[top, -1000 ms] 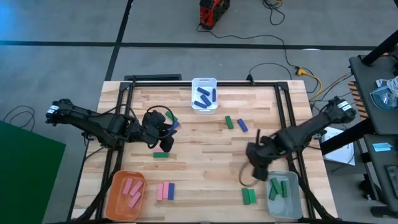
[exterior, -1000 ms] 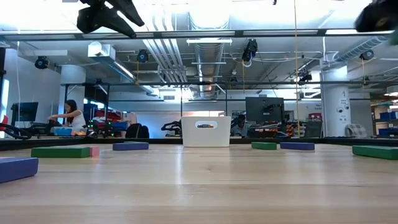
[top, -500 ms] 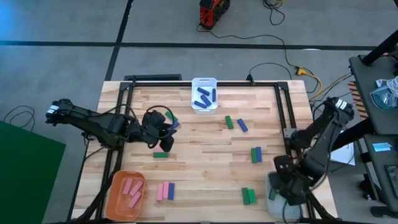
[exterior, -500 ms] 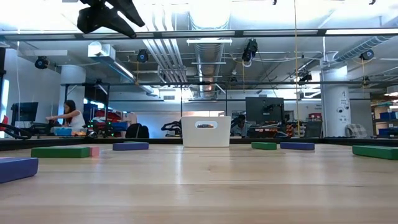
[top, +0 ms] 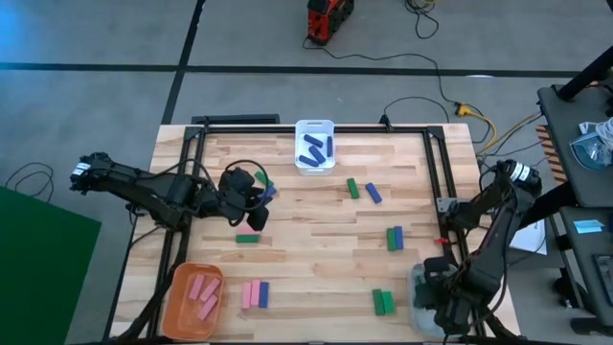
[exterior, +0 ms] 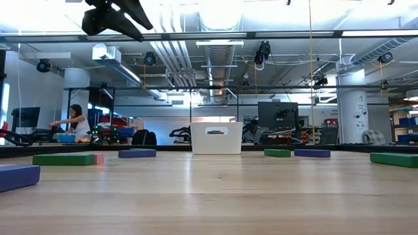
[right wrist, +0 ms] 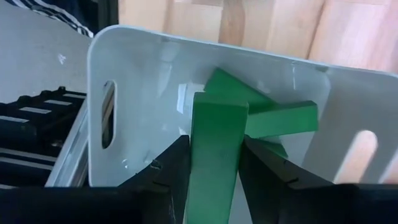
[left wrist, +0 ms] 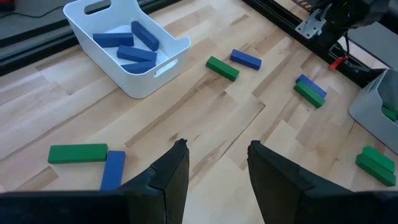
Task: Sort blocks
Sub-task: Put the green block into the gray bin, then put the blue block into the white bin
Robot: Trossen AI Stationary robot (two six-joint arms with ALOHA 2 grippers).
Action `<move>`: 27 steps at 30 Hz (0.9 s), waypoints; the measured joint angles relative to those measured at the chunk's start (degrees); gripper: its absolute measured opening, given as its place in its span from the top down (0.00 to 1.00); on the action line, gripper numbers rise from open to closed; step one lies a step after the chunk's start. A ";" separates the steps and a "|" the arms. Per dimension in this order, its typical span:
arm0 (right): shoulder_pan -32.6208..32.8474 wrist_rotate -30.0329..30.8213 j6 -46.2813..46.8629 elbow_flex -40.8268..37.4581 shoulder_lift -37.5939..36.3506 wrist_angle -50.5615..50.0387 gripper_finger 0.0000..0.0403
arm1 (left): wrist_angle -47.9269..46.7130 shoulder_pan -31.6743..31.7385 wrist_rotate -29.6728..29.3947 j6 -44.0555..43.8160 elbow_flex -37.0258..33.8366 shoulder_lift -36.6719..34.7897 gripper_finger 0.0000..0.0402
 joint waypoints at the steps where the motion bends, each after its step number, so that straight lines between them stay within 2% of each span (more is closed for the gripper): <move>1: 0.09 -0.03 0.02 0.00 0.16 0.47 0.70 | 0.01 0.00 0.02 0.00 0.00 0.00 0.65; 11: 0.36 -0.02 0.85 0.00 0.38 1.50 0.70 | -0.01 0.07 0.04 0.00 0.00 0.00 0.65; 21: 0.35 2.05 3.61 0.00 0.38 1.52 0.47 | -0.01 0.07 0.07 0.00 0.00 0.00 0.65; 27: 0.10 3.44 5.12 1.13 0.35 1.31 0.39 | -0.01 0.07 0.09 0.00 0.00 0.00 0.65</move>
